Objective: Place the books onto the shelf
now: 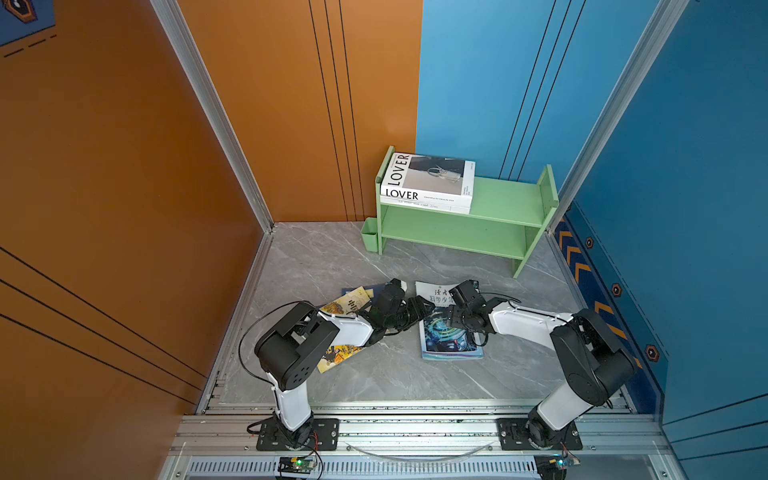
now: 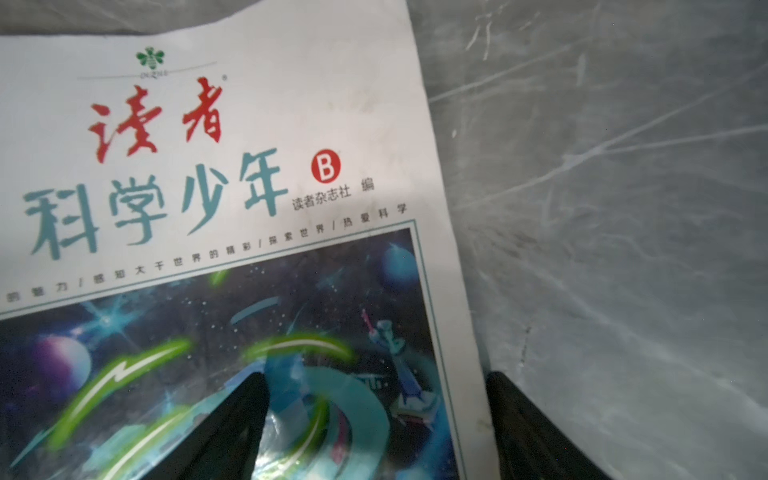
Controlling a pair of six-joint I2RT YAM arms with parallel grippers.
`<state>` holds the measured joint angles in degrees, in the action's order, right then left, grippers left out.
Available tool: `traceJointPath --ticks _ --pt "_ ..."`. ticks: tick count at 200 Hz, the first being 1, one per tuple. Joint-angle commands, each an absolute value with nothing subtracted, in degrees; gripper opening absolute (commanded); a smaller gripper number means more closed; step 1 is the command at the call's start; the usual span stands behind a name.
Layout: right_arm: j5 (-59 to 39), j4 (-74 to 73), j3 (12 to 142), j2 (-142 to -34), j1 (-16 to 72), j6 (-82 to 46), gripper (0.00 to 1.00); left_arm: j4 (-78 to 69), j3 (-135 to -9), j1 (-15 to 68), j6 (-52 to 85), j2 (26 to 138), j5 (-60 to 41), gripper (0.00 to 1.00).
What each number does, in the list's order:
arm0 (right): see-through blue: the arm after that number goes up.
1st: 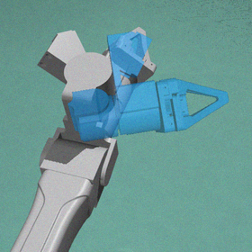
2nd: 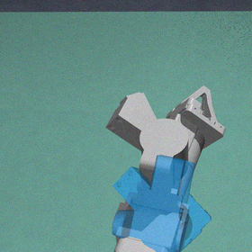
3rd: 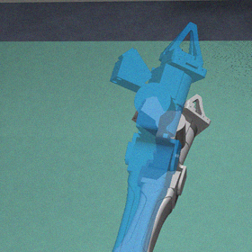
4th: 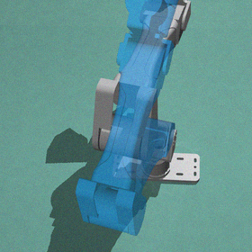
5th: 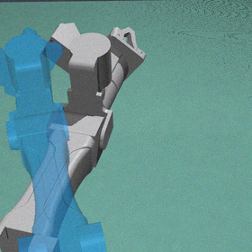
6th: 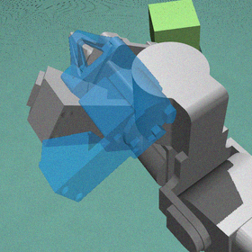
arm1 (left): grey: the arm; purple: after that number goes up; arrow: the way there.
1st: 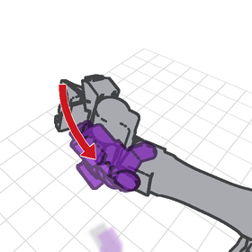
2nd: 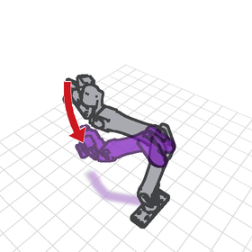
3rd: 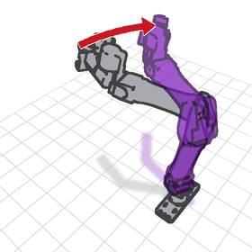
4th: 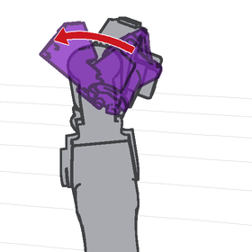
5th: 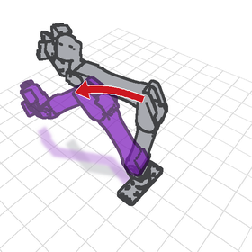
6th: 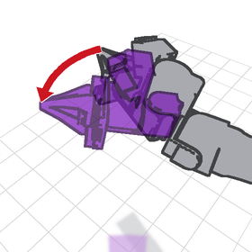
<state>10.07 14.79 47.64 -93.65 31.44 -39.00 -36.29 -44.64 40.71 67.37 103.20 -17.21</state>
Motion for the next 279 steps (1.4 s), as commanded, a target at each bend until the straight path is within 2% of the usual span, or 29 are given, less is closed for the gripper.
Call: traceJointPath --ticks 1,35,53,67,110,139,151,184,208,237,279 --pt "-1.8 9.2 44.3 -93.9 30.5 -40.8 0.83 -49.5 -43.6 41.5 72.7 104.6 -21.7 0.70" --pt "-2.6 8.2 43.1 -92.6 29.3 -41.5 0.83 -49.4 -42.8 41.8 74.3 107.1 -19.8 0.67" --pt "-2.9 8.5 42.8 -92.0 29.0 -41.4 0.83 -43.2 -43.6 41.7 73.5 107.5 -19.0 0.67" --pt "-2.9 8.7 42.8 -91.4 28.8 -41.3 0.83 -39.9 -44.0 42.0 72.2 107.7 -18.5 0.62" --pt "-2.9 9.0 42.6 -89.8 28.6 -41.6 0.83 -29.7 -46.3 42.3 67.6 107.0 -17.5 0.37" --pt "-3.6 8.6 42.2 -87.1 28.1 -41.8 0.84 -29.7 -46.2 41.8 67.2 107.0 -18.1 0.08" --pt "-4.1 8.1 41.5 -85.3 27.5 -42.1 0.85 -29.7 -46.2 41.6 66.7 106.3 -18.4 0.00" --pt "-8.3 5.1 38.1 -78.3 23.4 -45.0 0.90 -30.8 -46.1 40.6 65.3 101.1 -19.8 0.00" --pt "-14.5 0.2 33.5 -71.0 18.7 -49.5 1.00 -31.4 -46.0 39.0 65.3 95.4 -20.6 0.00" --pt "-21.6 -1.1 30.7 -63.3 14.4 -53.0 1.00 -31.5 -45.8 36.5 66.5 89.2 -20.1 0.00" --pt "-26.7 -8.5 27.3 -55.7 14.4 -61.1 1.00 -36.2 -47.6 32.9 68.4 83.4 -18.9 0.00"
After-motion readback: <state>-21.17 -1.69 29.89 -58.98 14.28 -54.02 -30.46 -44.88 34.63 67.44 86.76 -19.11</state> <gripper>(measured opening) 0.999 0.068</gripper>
